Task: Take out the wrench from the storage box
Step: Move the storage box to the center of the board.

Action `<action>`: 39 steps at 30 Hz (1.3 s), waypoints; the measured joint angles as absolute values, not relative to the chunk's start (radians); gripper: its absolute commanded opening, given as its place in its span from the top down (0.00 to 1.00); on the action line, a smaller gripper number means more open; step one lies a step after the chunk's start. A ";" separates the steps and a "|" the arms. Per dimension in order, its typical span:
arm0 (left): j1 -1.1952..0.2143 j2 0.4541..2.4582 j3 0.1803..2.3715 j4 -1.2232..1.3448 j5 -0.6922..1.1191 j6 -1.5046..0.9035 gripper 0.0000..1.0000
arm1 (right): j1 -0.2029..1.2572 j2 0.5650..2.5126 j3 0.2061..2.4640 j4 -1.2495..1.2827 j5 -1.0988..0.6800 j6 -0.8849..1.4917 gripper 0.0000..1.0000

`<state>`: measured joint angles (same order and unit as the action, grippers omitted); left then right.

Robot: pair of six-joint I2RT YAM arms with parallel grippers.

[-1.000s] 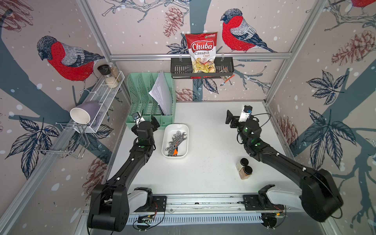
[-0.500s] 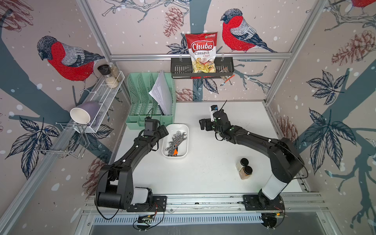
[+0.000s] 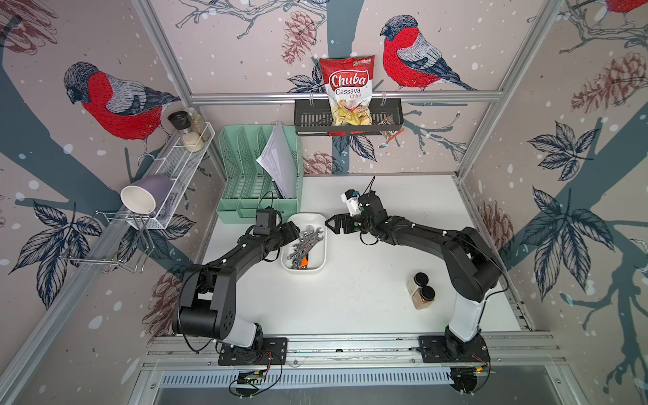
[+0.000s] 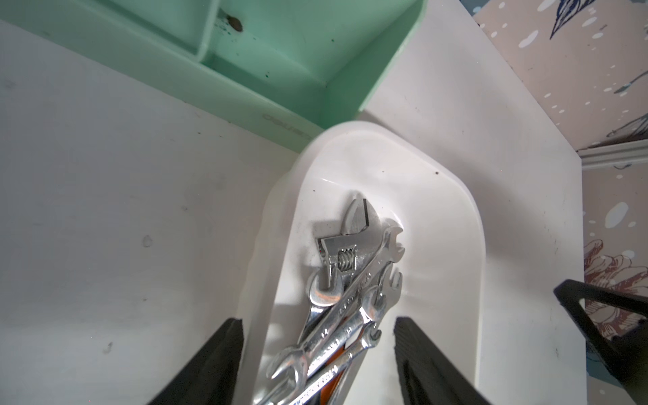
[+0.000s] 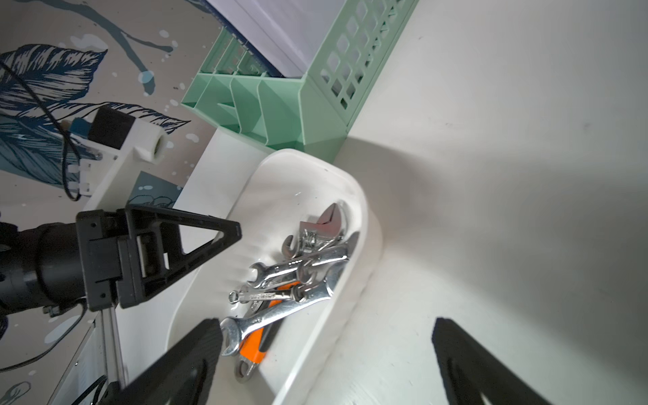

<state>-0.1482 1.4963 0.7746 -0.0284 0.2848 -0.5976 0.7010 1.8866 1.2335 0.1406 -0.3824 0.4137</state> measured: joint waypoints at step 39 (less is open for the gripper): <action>-0.461 1.803 1.074 0.013 0.247 -0.710 0.27 | 0.617 1.897 1.182 -0.028 -0.160 0.395 0.20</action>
